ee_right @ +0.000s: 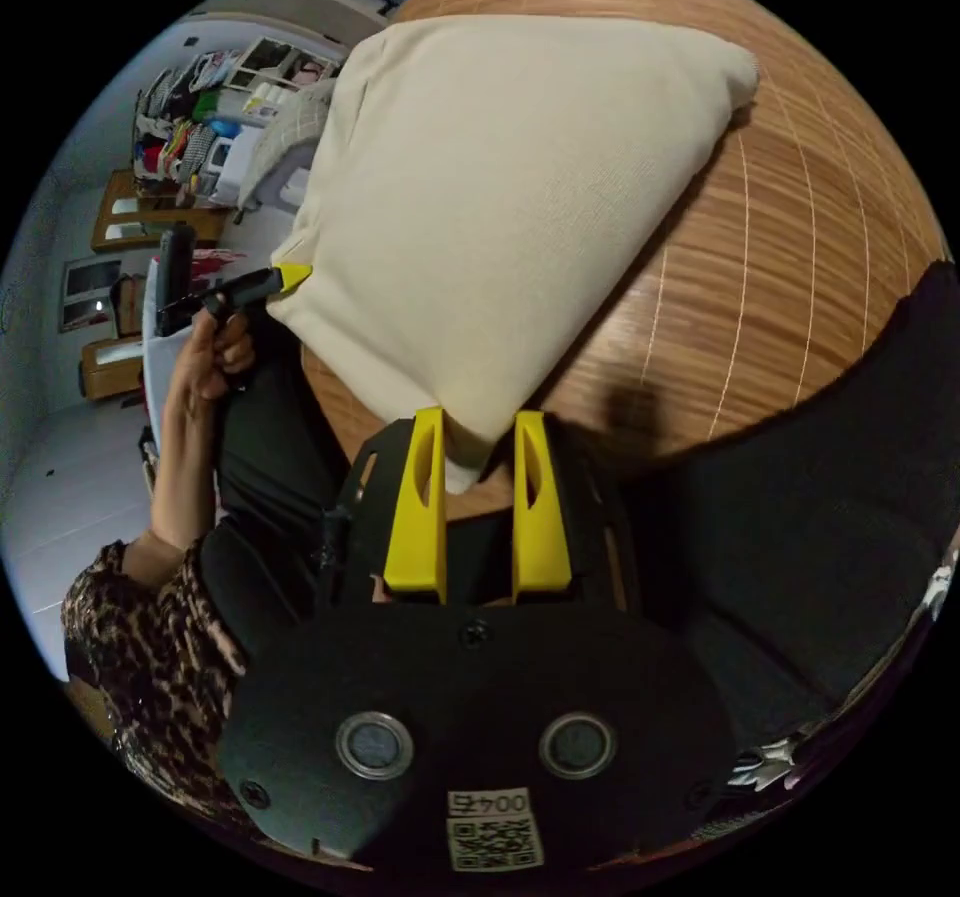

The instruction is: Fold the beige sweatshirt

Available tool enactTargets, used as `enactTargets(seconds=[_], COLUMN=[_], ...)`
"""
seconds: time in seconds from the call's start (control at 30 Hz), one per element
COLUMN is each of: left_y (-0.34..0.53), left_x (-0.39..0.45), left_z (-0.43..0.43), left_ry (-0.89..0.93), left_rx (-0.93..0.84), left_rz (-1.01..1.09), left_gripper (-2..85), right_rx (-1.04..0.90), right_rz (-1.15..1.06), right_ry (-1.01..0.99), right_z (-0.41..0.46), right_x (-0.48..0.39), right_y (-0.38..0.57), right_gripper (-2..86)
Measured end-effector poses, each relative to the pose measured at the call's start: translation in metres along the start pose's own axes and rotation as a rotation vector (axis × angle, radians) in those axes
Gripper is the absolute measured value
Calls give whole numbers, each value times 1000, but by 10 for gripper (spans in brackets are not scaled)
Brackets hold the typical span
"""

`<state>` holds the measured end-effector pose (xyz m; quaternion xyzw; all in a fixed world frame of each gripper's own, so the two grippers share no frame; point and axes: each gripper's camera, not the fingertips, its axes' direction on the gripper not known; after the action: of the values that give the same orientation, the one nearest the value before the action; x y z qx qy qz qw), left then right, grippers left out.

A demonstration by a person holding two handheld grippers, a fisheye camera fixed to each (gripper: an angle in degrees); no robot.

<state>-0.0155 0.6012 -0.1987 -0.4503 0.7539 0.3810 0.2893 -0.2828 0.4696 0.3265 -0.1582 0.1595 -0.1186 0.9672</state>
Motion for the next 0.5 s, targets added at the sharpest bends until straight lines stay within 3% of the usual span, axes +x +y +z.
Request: enactTargets(seconds=[0.1, 0.23, 0.37, 0.5], left_y=[16, 20, -22, -77], left_x=[14, 35, 55, 66], left_z=[-23, -60, -50, -10], left_ry=[61, 74, 36, 148], left_rx=[104, 310, 328, 267], left_rz=[25, 72, 67, 10], left_gripper=[83, 97, 124, 152], right_rx=[51, 364, 530, 606], right_rz=[-36, -152, -223, -236], right_ry=[80, 130, 114, 225], right_z=[-29, -74, -78, -48], right_x=[-10, -37, -53, -51], right_y=[24, 41, 22, -1], right_gripper=[100, 105, 115, 108])
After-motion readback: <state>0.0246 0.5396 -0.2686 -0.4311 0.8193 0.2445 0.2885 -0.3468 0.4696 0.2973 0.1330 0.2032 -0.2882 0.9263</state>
